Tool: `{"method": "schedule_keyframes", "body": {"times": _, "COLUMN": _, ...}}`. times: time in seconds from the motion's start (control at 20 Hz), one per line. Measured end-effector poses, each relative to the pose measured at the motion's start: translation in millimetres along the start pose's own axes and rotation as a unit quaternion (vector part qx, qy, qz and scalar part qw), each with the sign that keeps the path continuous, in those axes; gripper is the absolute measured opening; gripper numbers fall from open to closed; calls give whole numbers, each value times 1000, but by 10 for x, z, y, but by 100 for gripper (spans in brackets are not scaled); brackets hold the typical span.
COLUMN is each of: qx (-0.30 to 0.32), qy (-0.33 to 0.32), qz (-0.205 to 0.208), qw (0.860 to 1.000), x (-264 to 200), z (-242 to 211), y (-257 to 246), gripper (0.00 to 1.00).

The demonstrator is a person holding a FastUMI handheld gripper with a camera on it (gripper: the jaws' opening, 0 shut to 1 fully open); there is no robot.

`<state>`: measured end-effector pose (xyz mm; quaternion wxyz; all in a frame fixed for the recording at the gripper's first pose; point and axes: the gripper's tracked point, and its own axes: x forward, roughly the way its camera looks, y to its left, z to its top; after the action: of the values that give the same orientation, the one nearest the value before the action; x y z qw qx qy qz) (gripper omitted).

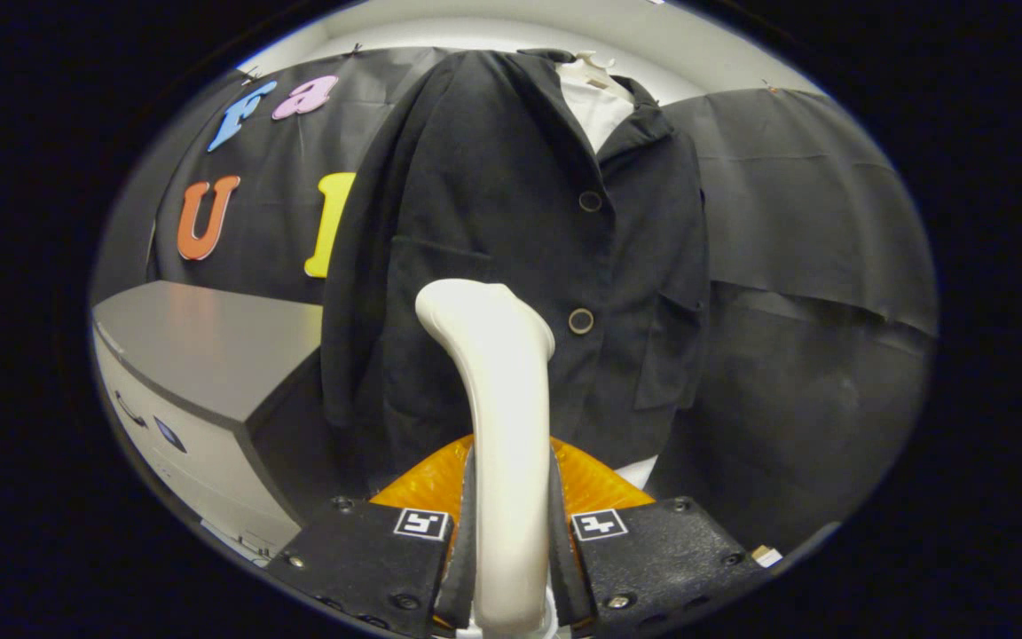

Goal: Iron the clothes twice with a garment steamer, once on the left side and once on the right side.

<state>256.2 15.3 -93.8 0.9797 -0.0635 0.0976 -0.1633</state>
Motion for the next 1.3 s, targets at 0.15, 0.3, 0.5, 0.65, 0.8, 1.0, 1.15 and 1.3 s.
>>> {"method": "schedule_keyframes", "body": {"times": 0.15, "qx": -1, "qy": 25, "qz": -1, "qw": 1000, "x": 31, "z": -202, "y": 84, "gripper": 37}}
{"method": "schedule_keyframes", "body": {"times": 0.3, "qx": -9, "qy": 36, "qz": -5, "qw": 999, "x": -22, "z": -412, "y": 112, "gripper": 37}}
{"method": "schedule_keyframes", "body": {"times": 0.5, "qx": -14, "qy": 56, "qz": -12, "qw": 998, "x": 32, "z": -588, "y": 28, "gripper": 37}}
{"method": "schedule_keyframes", "body": {"times": 0.65, "qx": -23, "qy": 69, "qz": -21, "qw": 997, "x": 49, "z": -794, "y": 54, "gripper": 37}}
{"method": "schedule_keyframes", "body": {"times": 0.8, "qx": -29, "qy": 83, "qz": -28, "qw": 996, "x": 21, "z": -960, "y": 81, "gripper": 37}}
{"method": "schedule_keyframes", "body": {"times": 1.0, "qx": -16, "qy": 93, "qz": -39, "qw": 995, "x": -118, "z": -944, "y": 76, "gripper": 37}}
{"method": "schedule_keyframes", "body": {"times": 1.15, "qx": 12, "qy": 56, "qz": -49, "qw": 997, "x": -385, "z": -517, "y": -88, "gripper": 37}}
{"method": "schedule_keyframes", "body": {"times": 1.3, "qx": 49, "qy": -3, "qz": -80, "qw": 996, "x": -713, "z": 124, "y": -513, "gripper": 37}}
